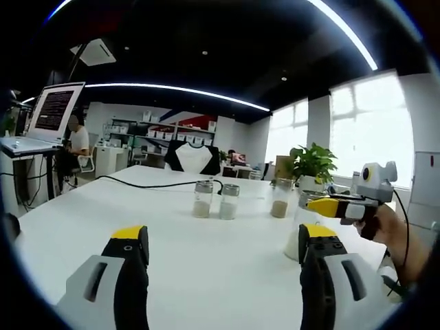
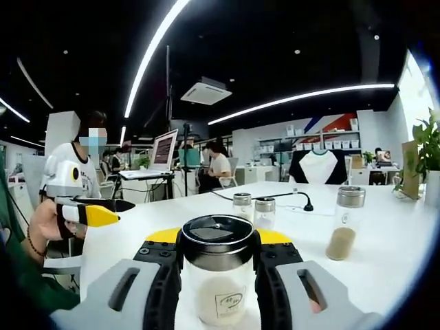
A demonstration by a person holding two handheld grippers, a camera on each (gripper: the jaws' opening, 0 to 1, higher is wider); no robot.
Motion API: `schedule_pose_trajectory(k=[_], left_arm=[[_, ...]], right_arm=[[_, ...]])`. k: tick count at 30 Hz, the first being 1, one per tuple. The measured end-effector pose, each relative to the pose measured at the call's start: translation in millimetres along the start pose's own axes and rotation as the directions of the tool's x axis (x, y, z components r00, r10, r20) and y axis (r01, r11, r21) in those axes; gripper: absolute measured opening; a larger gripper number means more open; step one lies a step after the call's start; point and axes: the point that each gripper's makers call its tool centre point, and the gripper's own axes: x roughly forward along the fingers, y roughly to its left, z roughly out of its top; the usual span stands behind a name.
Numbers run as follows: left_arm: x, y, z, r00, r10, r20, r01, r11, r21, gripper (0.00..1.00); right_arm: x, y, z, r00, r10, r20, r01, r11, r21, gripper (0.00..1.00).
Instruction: Rotate the seasoning bottle until the label or dispensing opening points toward the visible target arrow and the bottle remains upright within the marked orientation range
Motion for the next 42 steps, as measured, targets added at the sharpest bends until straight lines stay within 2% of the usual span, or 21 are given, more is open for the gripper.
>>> schedule_pose_trajectory(k=[12, 24, 32, 34, 37, 38, 40, 41, 42], left_arm=[[-1, -0.9, -0.4, 1.000, 0.003, -0.001, -0.002, 1.000, 0.001, 0.95], [-2, -0.6, -1.2, 1.000, 0.004, -0.001, -0.004, 1.000, -0.003, 0.95], [-2, 0.1, -2.1, 1.000, 0.004, -0.004, -0.004, 1.000, -0.004, 0.95], [-2, 0.3, -2.2, 1.000, 0.004, -0.005, -0.004, 1.000, -0.004, 0.95], [-3, -0.5, -2.2, 1.000, -0.004, -0.007, 0.004, 1.000, -0.002, 0.93], [-3, -0.5, -2.0, 1.000, -0.006, -0.007, 0.005, 1.000, -0.003, 0.93], [-2, 0.7, -2.1, 1.000, -0.003, -0.006, 0.003, 1.000, -0.006, 0.93], [-2, 1.0, -2.2, 1.000, -0.003, -0.006, 0.003, 1.000, -0.006, 0.93], [-2, 1.4, -2.6, 1.000, -0.002, -0.006, 0.002, 1.000, -0.004, 0.93]], right_arm=[[0, -2, -1.7, 0.994, -0.108, -0.002, 0.108, 0.994, 0.001, 0.38], [1, -6, -2.3, 0.978, -0.210, -0.002, 0.210, 0.977, 0.024, 0.39], [1, -7, -2.5, 0.981, -0.196, 0.003, 0.196, 0.980, 0.042, 0.39], [2, -7, -5.1, 0.986, -0.168, -0.008, 0.168, 0.982, 0.089, 0.40], [1, -16, -6.0, 0.986, -0.164, -0.008, 0.164, 0.981, 0.105, 0.51], [-3, -19, -1.9, 0.984, -0.179, 0.003, 0.178, 0.979, 0.103, 0.55], [-7, -18, 6.4, 0.986, -0.164, 0.025, 0.161, 0.983, 0.089, 0.57], [-7, -17, 7.5, 0.989, -0.146, 0.017, 0.144, 0.986, 0.081, 0.56], [-7, -15, 4.9, 0.993, -0.112, -0.019, 0.113, 0.991, 0.064, 0.56]])
